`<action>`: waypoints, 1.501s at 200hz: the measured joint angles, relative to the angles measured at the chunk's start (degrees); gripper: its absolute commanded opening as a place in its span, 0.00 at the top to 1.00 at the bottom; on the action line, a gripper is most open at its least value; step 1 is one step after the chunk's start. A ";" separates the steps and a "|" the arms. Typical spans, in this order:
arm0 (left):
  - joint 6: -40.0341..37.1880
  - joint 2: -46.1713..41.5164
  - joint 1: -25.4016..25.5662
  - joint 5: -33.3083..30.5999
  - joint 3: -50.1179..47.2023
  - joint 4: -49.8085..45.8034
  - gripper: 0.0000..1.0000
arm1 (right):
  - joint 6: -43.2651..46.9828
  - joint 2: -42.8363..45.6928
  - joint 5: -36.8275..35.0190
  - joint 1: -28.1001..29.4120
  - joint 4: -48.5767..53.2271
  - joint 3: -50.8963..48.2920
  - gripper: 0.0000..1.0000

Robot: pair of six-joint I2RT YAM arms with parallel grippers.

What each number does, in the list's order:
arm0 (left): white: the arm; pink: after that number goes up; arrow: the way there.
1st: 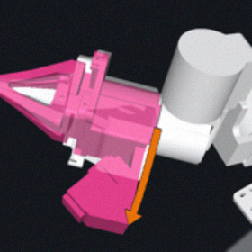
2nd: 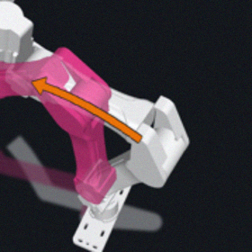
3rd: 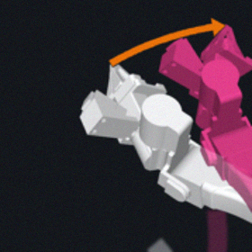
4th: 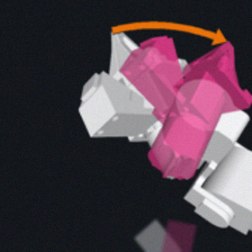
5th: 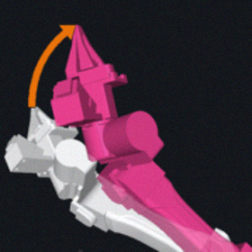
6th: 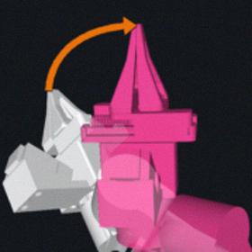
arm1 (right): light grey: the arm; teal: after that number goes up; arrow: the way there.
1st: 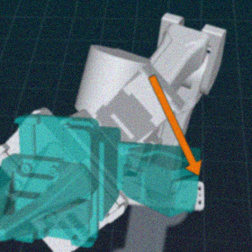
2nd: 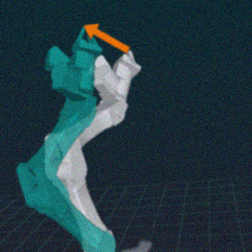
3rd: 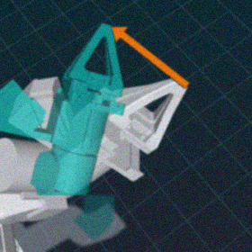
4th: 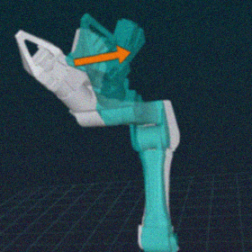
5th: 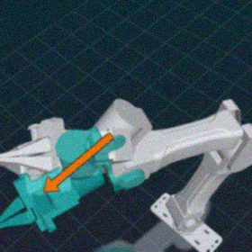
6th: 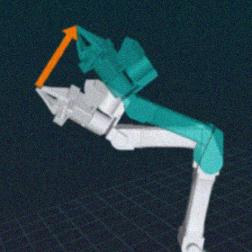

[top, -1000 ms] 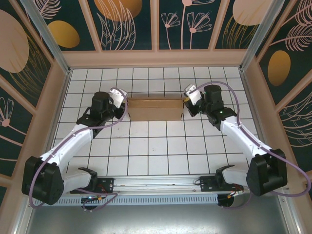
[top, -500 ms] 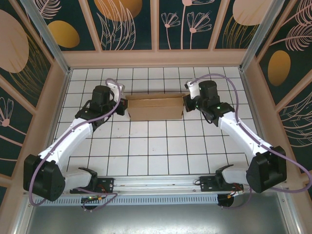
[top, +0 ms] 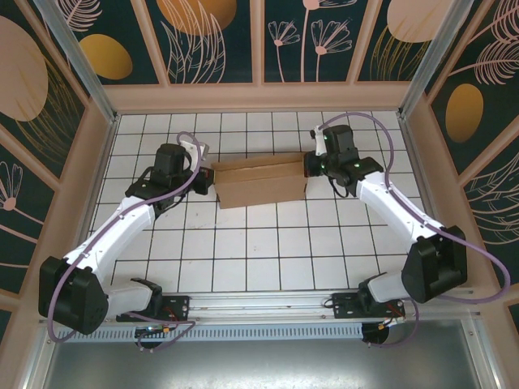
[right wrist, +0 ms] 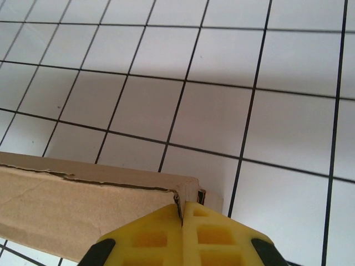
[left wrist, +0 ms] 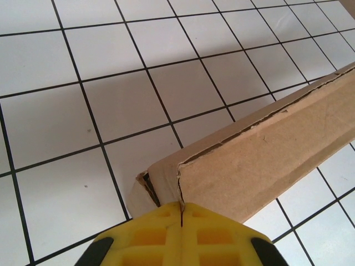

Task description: Fold the paper box

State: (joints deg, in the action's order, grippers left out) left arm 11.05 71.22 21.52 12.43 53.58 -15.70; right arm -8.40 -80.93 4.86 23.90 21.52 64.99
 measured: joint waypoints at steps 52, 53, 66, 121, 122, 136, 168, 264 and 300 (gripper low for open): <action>0.24 0.33 0.00 -0.07 0.24 -0.07 1.00 | -2.89 -0.96 -0.31 0.11 1.51 1.60 1.00; 0.24 0.33 0.00 -0.04 0.26 -0.07 1.00 | -2.95 -0.98 -0.31 0.11 1.55 1.64 1.00; 0.24 0.50 0.00 -0.26 0.44 -0.20 1.00 | -3.23 -1.38 -0.33 0.11 2.01 2.23 1.00; 0.22 0.55 0.15 -0.94 0.55 -0.44 1.00 | -3.58 -1.16 -0.35 0.11 0.22 0.92 1.00; 0.22 0.55 0.15 -0.94 0.55 -0.44 1.00 | -3.58 -1.11 -0.35 0.11 0.15 0.85 1.00; 0.22 0.55 0.15 -0.98 0.55 -0.46 1.00 | -3.54 -0.13 -0.35 0.11 -1.40 -0.70 1.00; 0.17 0.52 0.15 -1.33 0.55 -0.61 1.00 | -2.84 2.49 -0.37 0.28 -4.26 -4.35 1.00; 2.10 0.09 0.46 -2.12 1.33 -1.84 1.00 | -1.31 4.79 -0.81 0.70 -6.67 -7.45 1.00; 4.44 0.09 0.46 -0.79 4.72 -2.54 1.00 | -1.33 4.79 -1.03 0.74 -6.58 -7.54 1.00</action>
State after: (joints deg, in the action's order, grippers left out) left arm 15.49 71.31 21.98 11.64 58.30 -18.24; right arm -9.74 -76.14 3.84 24.64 14.94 57.45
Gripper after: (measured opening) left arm 0.051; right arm 0.050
